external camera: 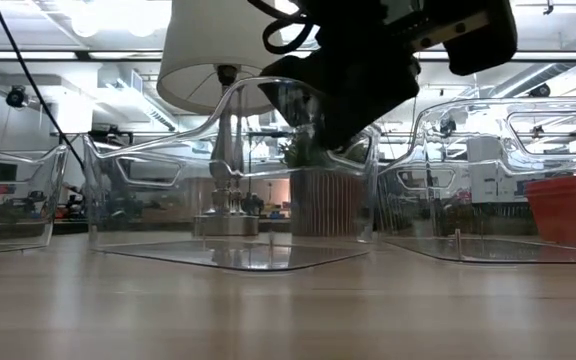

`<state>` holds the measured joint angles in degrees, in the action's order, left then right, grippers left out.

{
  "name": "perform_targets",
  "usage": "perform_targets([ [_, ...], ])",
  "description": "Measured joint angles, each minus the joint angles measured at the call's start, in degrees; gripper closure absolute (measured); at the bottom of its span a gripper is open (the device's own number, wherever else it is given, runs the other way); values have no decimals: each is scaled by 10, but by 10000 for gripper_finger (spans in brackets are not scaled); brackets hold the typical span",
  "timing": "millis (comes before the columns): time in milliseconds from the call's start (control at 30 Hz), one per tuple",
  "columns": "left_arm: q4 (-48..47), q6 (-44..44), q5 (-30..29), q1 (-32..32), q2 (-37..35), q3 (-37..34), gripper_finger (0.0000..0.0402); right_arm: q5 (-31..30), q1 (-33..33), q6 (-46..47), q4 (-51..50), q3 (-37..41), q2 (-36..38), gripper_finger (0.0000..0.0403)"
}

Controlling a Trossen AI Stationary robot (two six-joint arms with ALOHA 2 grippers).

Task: Stack baskets by color
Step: Stack the middle transparent bin on the right transparent bin

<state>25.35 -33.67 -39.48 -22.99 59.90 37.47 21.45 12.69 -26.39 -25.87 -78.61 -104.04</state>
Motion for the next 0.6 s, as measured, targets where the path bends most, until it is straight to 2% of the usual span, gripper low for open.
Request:
perform_targets([
  [133, 0, -11, 0, 0, 0, 1, 282, -11, 0, 2, -10, -6, 8, 393],
  [333, 35, -64, -2, 0, -1, 0, 282, -86, 8, 5, -66, -49, 23, 394],
  [600, 170, -170, -79, 0, -1, 0, 282, -157, 18, 28, -109, -89, 45, 394],
])
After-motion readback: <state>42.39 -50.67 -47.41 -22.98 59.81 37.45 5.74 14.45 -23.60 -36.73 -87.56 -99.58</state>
